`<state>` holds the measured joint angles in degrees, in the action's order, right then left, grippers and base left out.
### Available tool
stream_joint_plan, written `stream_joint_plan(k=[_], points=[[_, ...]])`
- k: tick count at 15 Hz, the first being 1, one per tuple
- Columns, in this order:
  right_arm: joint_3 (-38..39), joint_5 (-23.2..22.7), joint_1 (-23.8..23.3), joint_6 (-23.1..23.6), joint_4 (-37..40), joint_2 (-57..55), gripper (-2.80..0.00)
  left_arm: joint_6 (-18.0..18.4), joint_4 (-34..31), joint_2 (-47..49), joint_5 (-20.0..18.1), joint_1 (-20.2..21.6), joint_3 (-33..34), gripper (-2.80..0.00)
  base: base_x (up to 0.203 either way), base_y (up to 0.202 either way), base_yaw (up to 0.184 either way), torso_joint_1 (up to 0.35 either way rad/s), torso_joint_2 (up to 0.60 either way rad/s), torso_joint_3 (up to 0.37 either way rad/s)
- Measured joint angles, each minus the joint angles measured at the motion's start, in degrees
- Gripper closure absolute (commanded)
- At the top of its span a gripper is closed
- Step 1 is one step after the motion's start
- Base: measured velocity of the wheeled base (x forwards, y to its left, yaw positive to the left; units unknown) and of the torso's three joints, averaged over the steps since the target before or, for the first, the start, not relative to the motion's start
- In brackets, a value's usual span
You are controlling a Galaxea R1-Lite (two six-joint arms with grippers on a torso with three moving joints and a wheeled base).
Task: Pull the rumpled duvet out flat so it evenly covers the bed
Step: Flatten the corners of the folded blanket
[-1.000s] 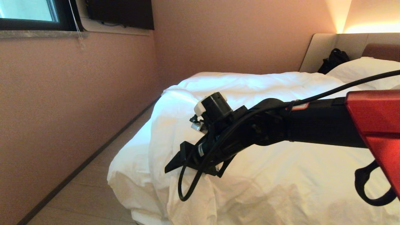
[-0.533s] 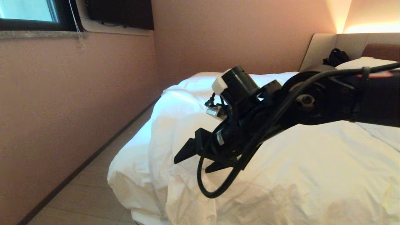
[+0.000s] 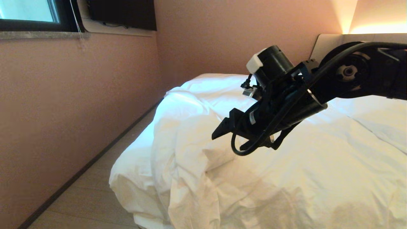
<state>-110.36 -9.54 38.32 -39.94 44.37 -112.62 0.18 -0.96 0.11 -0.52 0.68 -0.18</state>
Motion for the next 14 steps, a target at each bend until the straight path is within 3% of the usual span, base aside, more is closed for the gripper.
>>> stream_joint_plan(k=[4, 14], points=[[-0.2, 0.1, -4.3, 0.1, -4.8, -1.5, 0.00, 0.0, 0.0, 0.0, 0.0, 0.0, 0.0, 0.00, 0.000, 0.000, 0.000, 0.000, 0.00, 0.000], [-0.3, -0.2, -5.2, 0.0, -23.1, -10.7, 0.00, 0.0, 0.0, 0.0, 0.0, 0.0, 0.0, 0.00, 0.000, 0.000, 0.000, 0.000, 0.00, 0.000]])
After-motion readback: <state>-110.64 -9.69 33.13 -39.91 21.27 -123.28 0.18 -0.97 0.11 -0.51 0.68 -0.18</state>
